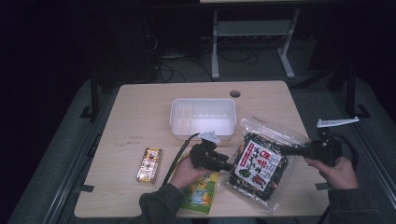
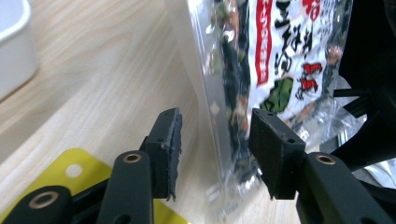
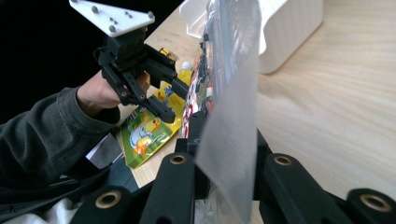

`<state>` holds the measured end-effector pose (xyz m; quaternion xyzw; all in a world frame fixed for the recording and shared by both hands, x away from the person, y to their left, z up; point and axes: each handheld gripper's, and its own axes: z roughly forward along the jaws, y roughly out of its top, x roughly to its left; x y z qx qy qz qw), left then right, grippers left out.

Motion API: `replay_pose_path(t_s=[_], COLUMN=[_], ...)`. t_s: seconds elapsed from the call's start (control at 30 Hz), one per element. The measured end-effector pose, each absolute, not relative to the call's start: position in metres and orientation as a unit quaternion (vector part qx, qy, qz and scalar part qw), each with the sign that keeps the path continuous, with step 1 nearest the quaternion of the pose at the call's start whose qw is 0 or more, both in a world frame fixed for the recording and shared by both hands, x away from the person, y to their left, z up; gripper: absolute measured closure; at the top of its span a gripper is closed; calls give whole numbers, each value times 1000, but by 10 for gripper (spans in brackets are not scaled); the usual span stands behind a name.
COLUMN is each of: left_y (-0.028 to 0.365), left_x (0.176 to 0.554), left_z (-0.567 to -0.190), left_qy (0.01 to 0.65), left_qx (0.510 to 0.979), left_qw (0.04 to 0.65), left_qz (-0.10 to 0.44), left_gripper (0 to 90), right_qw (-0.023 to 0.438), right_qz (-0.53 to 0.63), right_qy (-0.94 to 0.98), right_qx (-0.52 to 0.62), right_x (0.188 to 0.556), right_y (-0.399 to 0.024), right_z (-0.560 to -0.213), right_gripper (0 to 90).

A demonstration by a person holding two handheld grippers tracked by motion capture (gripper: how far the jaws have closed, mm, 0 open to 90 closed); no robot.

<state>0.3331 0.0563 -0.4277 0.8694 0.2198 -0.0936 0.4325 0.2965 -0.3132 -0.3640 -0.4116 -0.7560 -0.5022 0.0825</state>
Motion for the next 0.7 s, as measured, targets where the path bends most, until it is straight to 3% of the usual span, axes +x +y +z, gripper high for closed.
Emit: replay_pose_path(t_s=[0.7], left_y=[124], left_x=[303], left_z=[-410], left_qy=[239], left_qx=[870], left_qw=[429], left_qz=[-40], left_gripper=[364], right_qw=[-25], right_qz=[-504], right_qy=[-773], right_qx=[-384], right_x=[303], right_y=[-287], right_z=[-288], right_gripper=[786])
